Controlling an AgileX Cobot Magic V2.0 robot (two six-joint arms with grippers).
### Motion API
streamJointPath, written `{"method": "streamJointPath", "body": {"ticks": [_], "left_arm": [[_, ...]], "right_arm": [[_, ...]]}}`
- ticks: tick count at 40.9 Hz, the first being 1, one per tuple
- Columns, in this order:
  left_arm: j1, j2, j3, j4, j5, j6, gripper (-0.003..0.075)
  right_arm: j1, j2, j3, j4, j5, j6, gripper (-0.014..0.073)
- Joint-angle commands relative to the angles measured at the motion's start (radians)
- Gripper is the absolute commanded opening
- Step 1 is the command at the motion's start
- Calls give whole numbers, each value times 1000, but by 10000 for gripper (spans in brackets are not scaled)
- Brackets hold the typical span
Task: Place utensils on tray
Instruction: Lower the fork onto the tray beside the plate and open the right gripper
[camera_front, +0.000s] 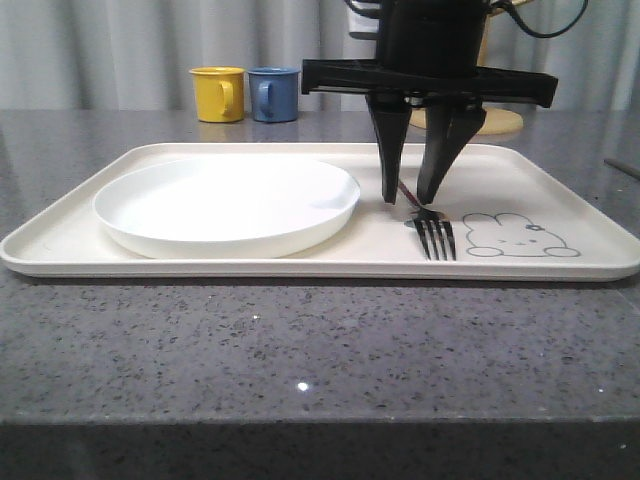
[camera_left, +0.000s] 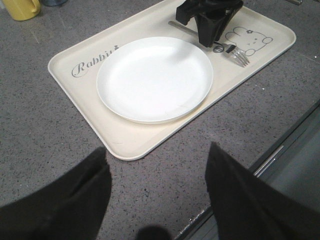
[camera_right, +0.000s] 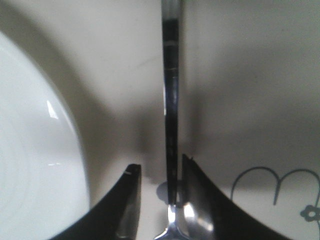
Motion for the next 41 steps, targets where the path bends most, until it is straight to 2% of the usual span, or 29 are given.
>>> {"method": "streamJointPath", "body": {"ticks": [1, 8, 15, 19, 24, 34, 41], "left_arm": [[-8, 6, -24, -1, -77, -11, 410], [-8, 6, -24, -1, -77, -11, 410], [-8, 6, -24, -1, -77, -11, 410], [-8, 6, -24, -1, -77, -11, 410], [-8, 6, -24, -1, -77, -11, 410], [-8, 6, -24, -1, -77, -11, 410], [-8, 6, -24, -1, -77, -11, 410]], "right_arm": [[-2, -52, -35, -14, -12, 3, 308], [-1, -88, -37, -43, -7, -21, 308], [-4, -170, -32, -147, 101, -149, 308], [-37, -229, 4, -198, 100, -183, 308], [-153, -288, 63, -186, 88, -227, 308], [-395, -293, 149, -135, 80, -409, 308], [-494, -265, 156, -94, 59, -506, 308]]}}
